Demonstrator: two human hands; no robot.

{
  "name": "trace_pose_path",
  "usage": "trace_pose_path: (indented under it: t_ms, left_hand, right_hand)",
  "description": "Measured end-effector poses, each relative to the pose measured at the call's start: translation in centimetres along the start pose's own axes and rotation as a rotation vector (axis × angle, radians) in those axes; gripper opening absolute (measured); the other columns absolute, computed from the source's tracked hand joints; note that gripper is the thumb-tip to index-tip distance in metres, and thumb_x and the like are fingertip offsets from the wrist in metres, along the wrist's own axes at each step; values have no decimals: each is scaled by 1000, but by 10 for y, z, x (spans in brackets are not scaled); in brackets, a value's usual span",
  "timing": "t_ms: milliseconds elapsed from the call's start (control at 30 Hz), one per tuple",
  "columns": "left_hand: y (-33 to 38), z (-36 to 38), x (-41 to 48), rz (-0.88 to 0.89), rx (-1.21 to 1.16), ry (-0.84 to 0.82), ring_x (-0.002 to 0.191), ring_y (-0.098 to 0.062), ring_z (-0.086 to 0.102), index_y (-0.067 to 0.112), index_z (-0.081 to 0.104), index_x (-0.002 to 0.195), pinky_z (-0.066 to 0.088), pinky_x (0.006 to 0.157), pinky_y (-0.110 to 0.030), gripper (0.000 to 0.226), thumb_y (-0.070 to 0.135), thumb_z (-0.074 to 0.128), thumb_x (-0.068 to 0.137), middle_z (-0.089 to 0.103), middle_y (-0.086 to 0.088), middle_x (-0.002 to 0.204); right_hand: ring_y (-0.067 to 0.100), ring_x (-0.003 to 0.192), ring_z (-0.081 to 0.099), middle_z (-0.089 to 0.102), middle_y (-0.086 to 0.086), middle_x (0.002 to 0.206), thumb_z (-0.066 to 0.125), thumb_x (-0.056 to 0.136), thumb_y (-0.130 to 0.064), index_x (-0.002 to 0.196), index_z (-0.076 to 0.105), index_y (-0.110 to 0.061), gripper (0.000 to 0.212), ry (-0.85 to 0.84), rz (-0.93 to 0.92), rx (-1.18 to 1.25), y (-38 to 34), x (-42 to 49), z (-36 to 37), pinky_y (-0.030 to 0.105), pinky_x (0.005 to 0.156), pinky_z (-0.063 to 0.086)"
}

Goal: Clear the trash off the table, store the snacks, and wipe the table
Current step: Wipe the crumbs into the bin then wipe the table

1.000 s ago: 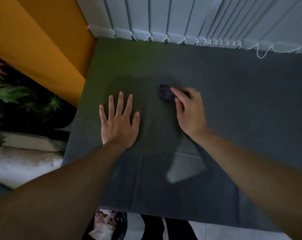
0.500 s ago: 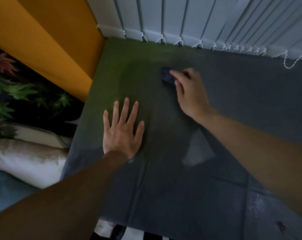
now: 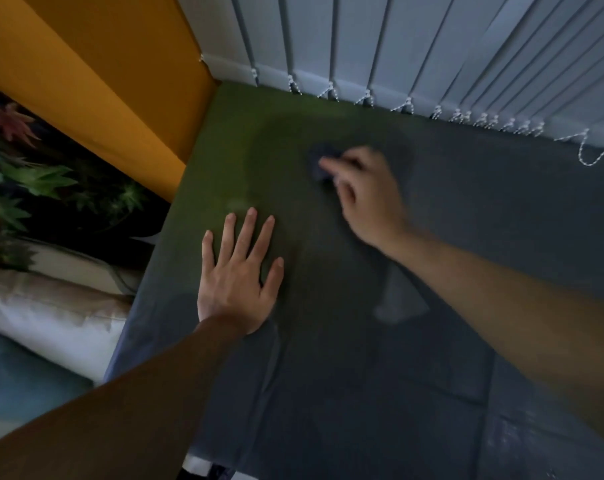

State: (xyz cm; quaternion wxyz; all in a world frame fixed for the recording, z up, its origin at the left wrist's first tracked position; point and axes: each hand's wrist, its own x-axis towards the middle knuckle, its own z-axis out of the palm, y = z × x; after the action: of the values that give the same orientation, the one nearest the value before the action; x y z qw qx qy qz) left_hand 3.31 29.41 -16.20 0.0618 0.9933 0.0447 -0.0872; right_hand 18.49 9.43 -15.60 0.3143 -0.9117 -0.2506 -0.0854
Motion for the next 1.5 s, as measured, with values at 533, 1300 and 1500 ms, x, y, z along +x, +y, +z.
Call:
trace_pose_path:
  t_ms: [533, 1300, 1500]
  left_hand:
    - [2, -1, -1, 51, 26, 2, 154, -33, -3, 28, 9, 161, 4, 121, -60, 63, 51, 15, 102, 2, 7, 168]
    - [130, 1, 73, 96, -109, 65, 151, -46, 0, 31, 21, 158, 0, 123, -57, 59, 43, 32, 101, 17, 4, 166]
    - [129, 10, 76, 120, 36, 49, 153, -39, -6, 33, 5, 160, 0, 119, -65, 62, 51, 15, 102, 0, 10, 168]
  right_hand:
    - [29, 102, 55, 60, 9, 115, 55, 97, -10, 122, 71, -20, 32, -93, -125, -25, 7, -42, -20, 35, 89, 46]
    - [33, 99, 56, 59, 13, 116, 52, 96, -9, 126, 68, -19, 35, 37, 63, -188, 52, -98, -74, 39, 87, 48]
    - [35, 97, 53, 57, 17, 110, 49, 94, -4, 126, 67, -17, 39, 374, 532, -228, 99, -75, -92, 29, 89, 40]
